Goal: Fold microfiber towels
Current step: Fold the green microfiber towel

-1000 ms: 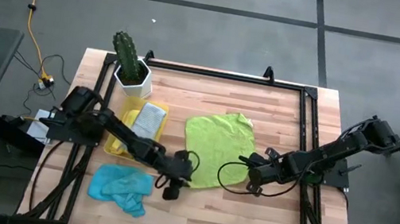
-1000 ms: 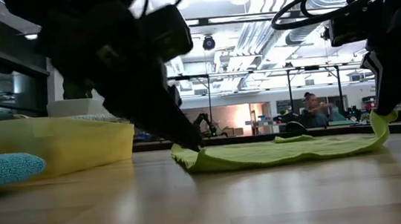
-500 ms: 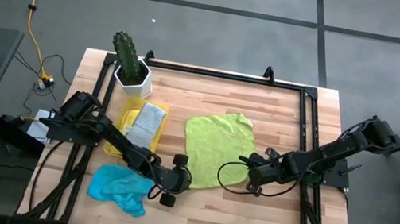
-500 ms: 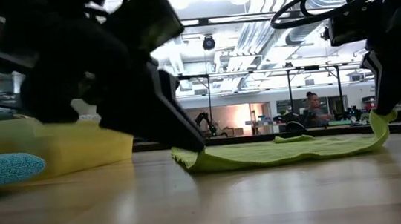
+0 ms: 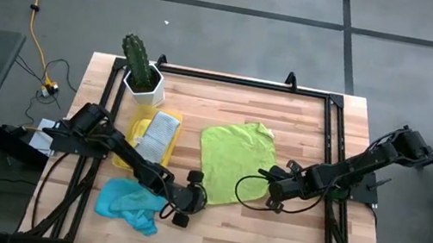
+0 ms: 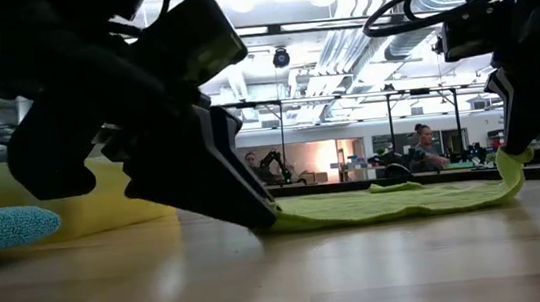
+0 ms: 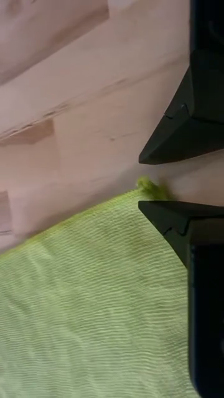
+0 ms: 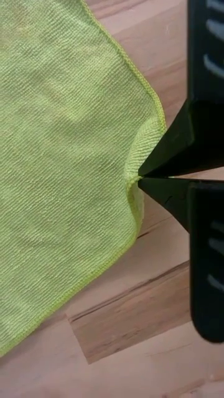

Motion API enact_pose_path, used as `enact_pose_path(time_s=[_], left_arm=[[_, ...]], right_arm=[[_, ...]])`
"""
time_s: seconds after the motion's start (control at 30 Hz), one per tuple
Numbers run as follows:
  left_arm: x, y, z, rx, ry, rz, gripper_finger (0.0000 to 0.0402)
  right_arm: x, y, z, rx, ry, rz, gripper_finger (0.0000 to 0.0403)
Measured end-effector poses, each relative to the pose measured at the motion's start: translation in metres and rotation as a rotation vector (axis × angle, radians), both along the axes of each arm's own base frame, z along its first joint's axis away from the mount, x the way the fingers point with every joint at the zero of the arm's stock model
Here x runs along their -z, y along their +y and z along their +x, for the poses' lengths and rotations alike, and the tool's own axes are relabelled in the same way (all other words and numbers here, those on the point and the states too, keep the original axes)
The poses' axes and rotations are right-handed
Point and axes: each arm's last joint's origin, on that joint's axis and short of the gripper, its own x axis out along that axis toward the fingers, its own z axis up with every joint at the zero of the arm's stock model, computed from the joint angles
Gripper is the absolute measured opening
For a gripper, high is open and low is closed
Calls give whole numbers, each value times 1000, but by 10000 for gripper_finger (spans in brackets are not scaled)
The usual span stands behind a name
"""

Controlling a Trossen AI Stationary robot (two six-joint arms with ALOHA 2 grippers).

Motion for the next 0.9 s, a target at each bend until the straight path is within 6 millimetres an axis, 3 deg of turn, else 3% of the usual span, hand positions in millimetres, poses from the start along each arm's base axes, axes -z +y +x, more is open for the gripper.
enact_pose_path(time_s=[0.23, 0.47, 0.73, 0.9], left_arm=[[3, 2, 1, -37, -7, 31, 86], [5, 4, -5, -61, 72, 94, 7], [-1, 7, -12, -50, 129, 147, 3], [-18, 14, -21, -94, 157, 228, 1]], right_arm=[[0, 0, 0, 34, -5, 15, 0], [0, 5, -2, 152, -18, 72, 0], [0, 23, -11, 250, -45, 128, 0], [1, 39, -16, 264, -59, 175, 0]])
